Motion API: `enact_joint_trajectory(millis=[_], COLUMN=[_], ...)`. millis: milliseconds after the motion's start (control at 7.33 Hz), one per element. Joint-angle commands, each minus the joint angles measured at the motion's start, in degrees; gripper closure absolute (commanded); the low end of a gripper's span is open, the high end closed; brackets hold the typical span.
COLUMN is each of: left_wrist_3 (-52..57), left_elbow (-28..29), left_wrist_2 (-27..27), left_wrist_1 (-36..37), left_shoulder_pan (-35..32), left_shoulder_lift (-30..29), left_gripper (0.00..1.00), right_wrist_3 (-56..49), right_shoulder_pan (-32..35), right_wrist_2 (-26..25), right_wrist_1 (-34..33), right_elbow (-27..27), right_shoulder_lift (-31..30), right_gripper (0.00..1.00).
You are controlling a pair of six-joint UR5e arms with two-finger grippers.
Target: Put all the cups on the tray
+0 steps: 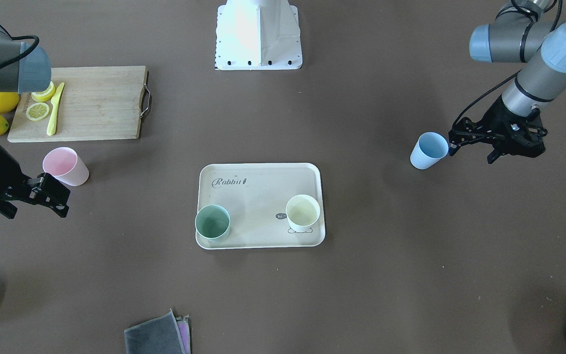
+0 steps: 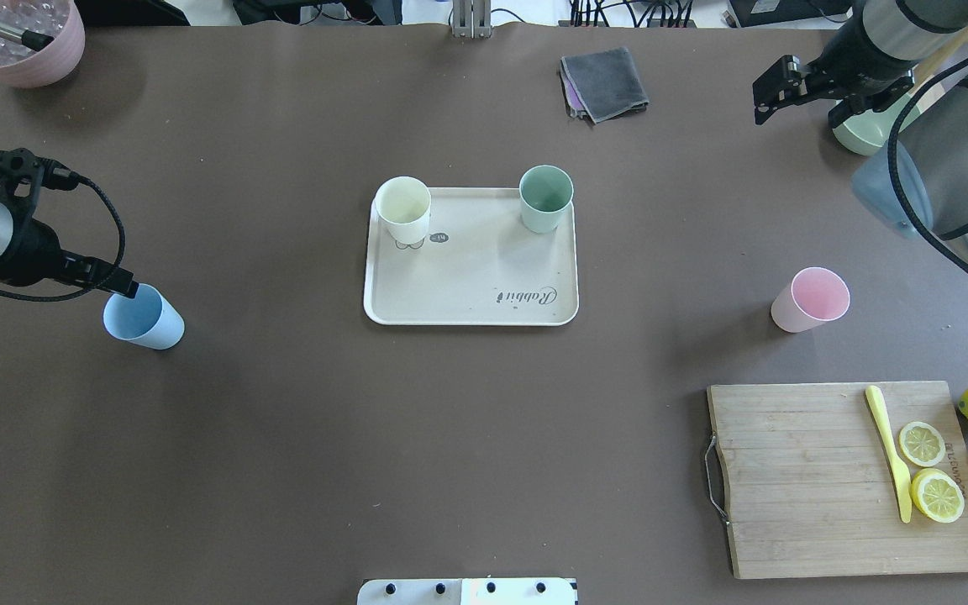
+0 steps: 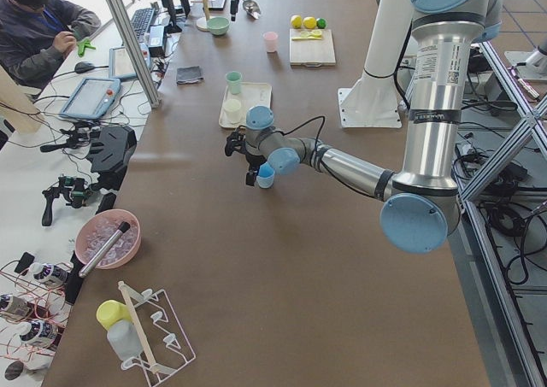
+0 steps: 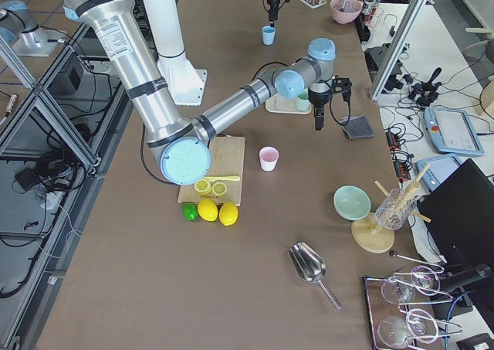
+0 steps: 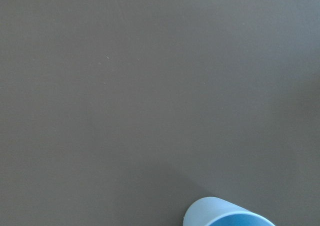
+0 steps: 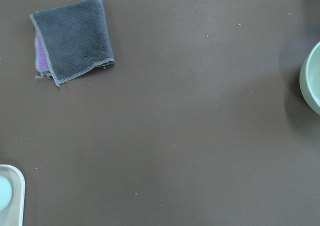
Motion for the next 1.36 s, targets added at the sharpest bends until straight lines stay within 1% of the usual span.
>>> enact_joint_trajectory(millis=[0,136,273,409,545,682,955,1091,1227], left_wrist_3=[-0.16,-0.07,-0.07,-0.51,-0.86,-0.86,-1.47,-4.09,-8.2], left_elbow=[0.89,0.98,0.71,0.19,0.36,0.53,0.27,0.62,2.1], left_wrist_2=[1.63,2.25,2.17,2.17,1.65,1.56,1.56,1.55,1.82], left_wrist_1=[-1.01,-1.01,-1.01,-0.83,-0.05,3.09,16.41,21.18,22.53], left_shoulder_pan=[2.0,2.71,2.71,2.8,2.71,2.71,2.71,3.5,5.94], left_shoulder_lift=[0.9,0.81,0.72,-0.15,-2.33,-5.57,-16.8,-21.99,-26.22], left_gripper=[0.19,0.72,1.0,1.0,1.0,1.0,1.0,1.0,1.0], right_wrist_3=[-0.01,-0.01,-0.01,-0.01,-0.88,-2.72,-6.66,-9.13,-10.81], right_shoulder_pan=[0.02,0.02,0.02,0.02,0.02,0.11,1.33,1.95,2.3], right_wrist_2=[-0.15,-0.16,-0.16,-0.16,-0.16,-0.16,-0.16,-0.24,-0.24], right_wrist_1=[0.09,0.09,0.09,0.17,0.17,0.17,0.17,0.17,1.04], right_elbow=[0.23,0.24,0.24,0.32,0.67,1.72,3.83,4.36,5.32], right_shoulder_lift=[-0.6,-0.69,-0.69,-1.04,-1.91,-3.75,-8.14,-10.77,-13.76], right_gripper=[0.0,0.0,0.0,0.0,0.0,0.0,0.0,0.0,0.0])
